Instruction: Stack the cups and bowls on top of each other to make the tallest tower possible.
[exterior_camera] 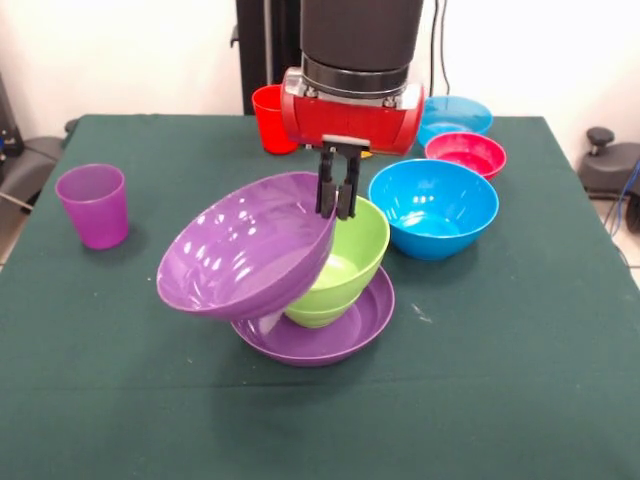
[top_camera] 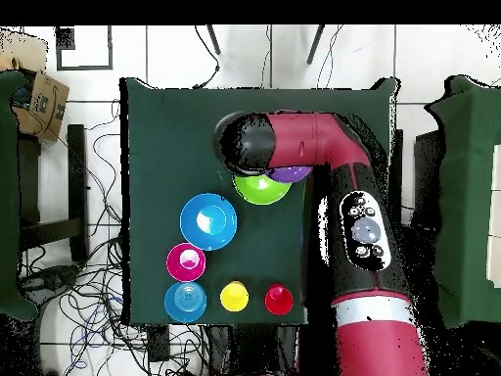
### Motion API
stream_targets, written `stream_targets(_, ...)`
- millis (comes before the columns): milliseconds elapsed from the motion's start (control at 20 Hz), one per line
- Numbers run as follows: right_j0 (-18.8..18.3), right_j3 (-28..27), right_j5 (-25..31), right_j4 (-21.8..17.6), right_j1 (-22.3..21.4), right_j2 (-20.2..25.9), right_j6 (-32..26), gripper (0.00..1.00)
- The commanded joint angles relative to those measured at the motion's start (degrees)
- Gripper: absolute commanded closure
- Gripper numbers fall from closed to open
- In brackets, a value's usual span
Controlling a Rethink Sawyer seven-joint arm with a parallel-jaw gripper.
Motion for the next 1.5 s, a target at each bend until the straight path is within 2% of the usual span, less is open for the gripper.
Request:
stream_targets(50, 4.0, 8.1, 3.1, 1.3, -5.3, -3.5, 8.7, 1.00)
stream_targets(200, 4.5, 7.7, 7.5, 3.3, -8.4, -3.9, 7.4, 1.00)
stream_targets(400, 4.9, 3.4, 13.5, 4.8, -8.8, -3.9, 5.5, 1.00)
stream_targets(600, 5.0, 2.6, 14.6, 5.2, -9.1, -4.3, 4.6, 1.00)
stream_targets(800, 4.7, 2.3, 13.8, 4.7, -8.1, -4.5, 4.1, 1.00)
stream_targets(1500, 6.4, 6.0, 1.9, 3.5, -2.1, -6.1, 8.0, 1.00)
